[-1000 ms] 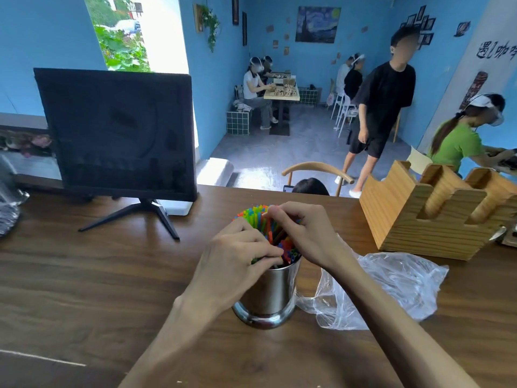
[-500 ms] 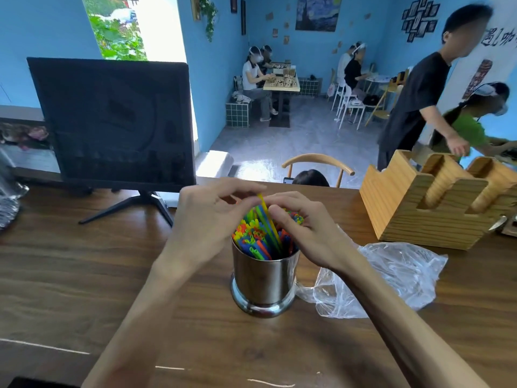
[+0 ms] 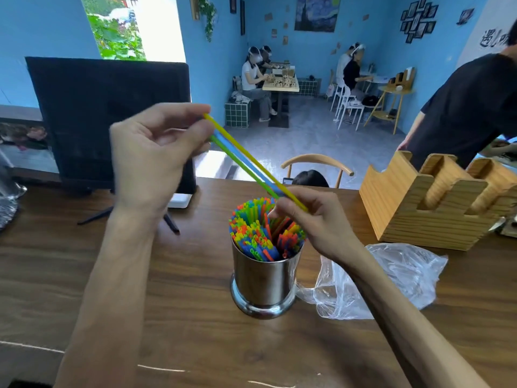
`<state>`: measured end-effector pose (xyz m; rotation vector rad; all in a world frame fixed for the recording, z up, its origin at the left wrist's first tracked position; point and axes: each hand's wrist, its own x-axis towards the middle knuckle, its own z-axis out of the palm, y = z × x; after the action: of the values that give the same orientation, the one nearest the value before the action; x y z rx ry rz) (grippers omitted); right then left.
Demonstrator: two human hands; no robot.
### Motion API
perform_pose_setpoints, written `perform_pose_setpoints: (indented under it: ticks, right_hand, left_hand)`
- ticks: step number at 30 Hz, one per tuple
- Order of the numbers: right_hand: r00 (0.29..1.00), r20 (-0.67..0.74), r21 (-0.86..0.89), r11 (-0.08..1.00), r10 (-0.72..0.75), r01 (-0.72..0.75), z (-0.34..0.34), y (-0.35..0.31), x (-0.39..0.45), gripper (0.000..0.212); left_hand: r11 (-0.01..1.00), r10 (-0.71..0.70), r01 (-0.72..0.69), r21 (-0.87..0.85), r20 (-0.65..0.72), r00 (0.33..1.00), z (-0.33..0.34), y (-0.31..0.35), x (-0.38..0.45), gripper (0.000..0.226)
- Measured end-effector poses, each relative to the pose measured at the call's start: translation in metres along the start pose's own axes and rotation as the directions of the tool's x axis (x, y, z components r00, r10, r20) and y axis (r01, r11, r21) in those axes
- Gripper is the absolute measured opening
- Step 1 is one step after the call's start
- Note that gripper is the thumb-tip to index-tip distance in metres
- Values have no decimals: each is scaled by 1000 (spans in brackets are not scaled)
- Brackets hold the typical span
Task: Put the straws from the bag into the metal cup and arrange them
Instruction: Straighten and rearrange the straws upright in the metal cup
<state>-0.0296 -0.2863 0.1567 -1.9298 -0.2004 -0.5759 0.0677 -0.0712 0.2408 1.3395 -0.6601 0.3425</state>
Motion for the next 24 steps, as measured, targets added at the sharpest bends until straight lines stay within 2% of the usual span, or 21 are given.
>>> perform_pose_setpoints:
  ticks: [2,5,10,12,15,18,21,24]
  right_hand:
    - [994,-95,212,977,46,-25,-5,-8,3,14]
    - [955,-182,519,848,235,-110,-13,-20,9,18]
    - [903,-211,725,679,374,-112,-20,-29,19,23]
    - [895,-208,764,637,396,-104,-19,-31,23,29]
    - [882,-230,761,641,411,-101,-16,-29,28,32]
    - [860,-247,770,629,446,-105,-15,-20,33,34]
    - [871,-177,792,591,458,-150,-17,-17,36,44]
    - [886,-223,693,706,406,-149,-19,-20,38,19]
  left_hand:
    - [999,-25,24,-22,-22,999,-6,0,-1,15]
    - [994,-108,108,-22,-15,994,-11,-10,-11,14]
    - [970,-239,240,-27,45,970,-3,-29,-41,21]
    - [961,-267,270,-59,60,962,5,-33,-54,21]
    - [950,-291,291,-113,24,957,13,-36,-69,20]
    - [961,-255,248,-122,-49,966,19,-38,-78,14]
    - [973,-219,213,-88,-59,974,26,-42,-86,17]
    - [968,-248,248,-43,-8,969,30,-47,-93,20]
